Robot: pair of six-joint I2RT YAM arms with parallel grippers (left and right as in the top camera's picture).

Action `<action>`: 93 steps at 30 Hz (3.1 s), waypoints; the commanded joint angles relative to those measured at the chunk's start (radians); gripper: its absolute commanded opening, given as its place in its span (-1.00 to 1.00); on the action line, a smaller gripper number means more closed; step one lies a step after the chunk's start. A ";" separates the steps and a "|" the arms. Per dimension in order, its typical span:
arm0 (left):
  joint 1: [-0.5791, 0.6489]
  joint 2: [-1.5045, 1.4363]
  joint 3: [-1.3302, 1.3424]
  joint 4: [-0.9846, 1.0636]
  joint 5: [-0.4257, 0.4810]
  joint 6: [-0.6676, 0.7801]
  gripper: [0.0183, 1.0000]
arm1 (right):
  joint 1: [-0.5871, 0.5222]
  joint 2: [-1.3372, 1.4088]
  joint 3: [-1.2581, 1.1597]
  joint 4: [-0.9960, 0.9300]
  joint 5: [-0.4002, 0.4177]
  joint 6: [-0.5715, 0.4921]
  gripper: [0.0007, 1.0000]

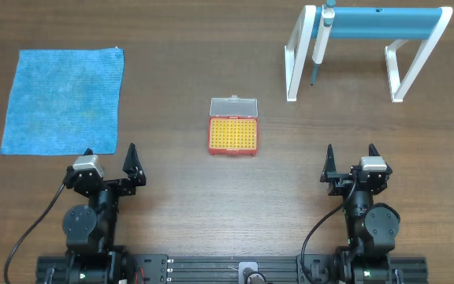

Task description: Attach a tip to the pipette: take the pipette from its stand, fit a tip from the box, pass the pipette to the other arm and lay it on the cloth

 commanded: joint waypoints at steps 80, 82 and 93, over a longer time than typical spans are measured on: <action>-0.004 -0.005 -0.006 0.003 0.009 0.016 1.00 | 0.060 1.700 0.715 0.980 -0.010 0.068 0.71; -0.004 -0.005 -0.006 0.003 0.009 0.016 0.99 | 0.060 1.711 0.719 0.997 -0.010 0.068 0.71; -0.004 -0.005 -0.006 0.003 0.009 0.016 1.00 | 0.065 1.703 0.719 1.014 -0.069 0.076 -0.84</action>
